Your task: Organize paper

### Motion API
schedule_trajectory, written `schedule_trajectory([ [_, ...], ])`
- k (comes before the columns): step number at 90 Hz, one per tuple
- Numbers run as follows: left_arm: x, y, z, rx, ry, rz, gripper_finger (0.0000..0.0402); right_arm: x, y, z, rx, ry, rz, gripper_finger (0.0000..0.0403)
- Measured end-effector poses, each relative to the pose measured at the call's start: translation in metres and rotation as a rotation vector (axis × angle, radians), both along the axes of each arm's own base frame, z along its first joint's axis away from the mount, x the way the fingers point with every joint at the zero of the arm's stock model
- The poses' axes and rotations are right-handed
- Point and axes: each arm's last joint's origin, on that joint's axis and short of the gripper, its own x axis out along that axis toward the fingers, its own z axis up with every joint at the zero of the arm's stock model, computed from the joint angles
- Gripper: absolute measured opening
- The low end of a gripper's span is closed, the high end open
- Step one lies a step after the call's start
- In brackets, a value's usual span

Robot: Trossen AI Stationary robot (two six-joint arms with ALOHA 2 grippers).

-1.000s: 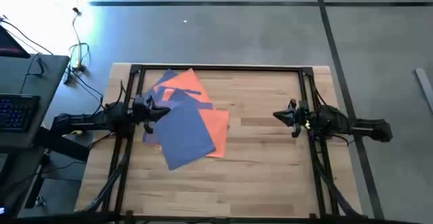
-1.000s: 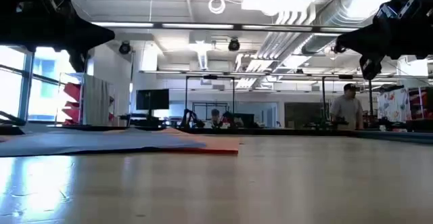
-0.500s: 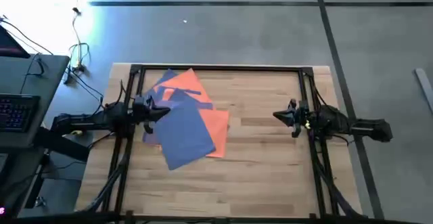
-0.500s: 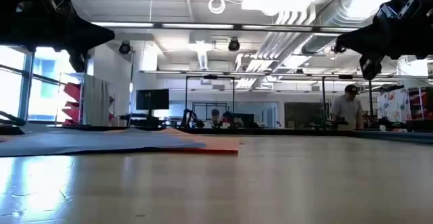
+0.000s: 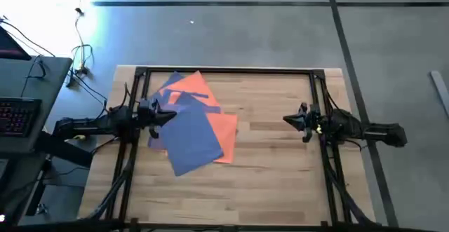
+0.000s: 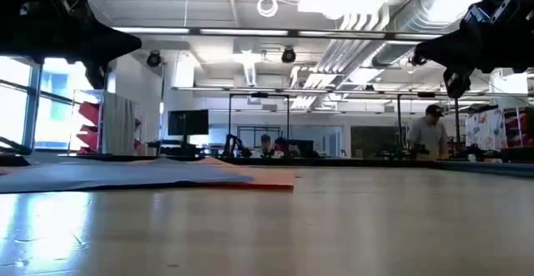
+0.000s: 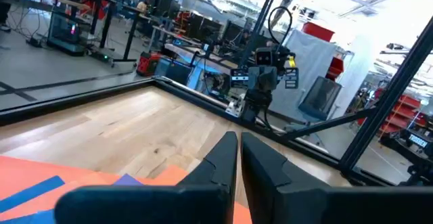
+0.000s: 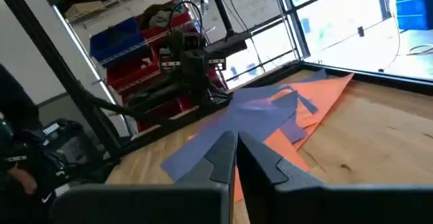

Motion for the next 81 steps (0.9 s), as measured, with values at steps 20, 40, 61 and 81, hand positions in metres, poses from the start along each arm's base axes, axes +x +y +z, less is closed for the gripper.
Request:
schedule_trajectory([
  [20, 0.0, 0.0, 0.001, 0.001, -0.014, 0.0, 0.0, 0.0, 0.0, 0.0, 0.0, 0.0, 0.0, 0.0],
  [40, -0.004, -0.003, 0.023, -0.24, -0.261, -0.163, 0.0, 0.0, 0.0, 0.0, 0.0, 0.001, 0.0, 0.0],
  [61, -0.005, 0.001, 0.062, -0.346, -0.28, -0.028, 0.0, 0.0, 0.0, 0.0, 0.0, 0.001, 0.0, 0.0],
  [81, 0.014, 0.006, 0.138, -0.25, -0.043, 0.172, 0.0, 0.0, 0.0, 0.0, 0.0, 0.001, 0.0, 0.0],
])
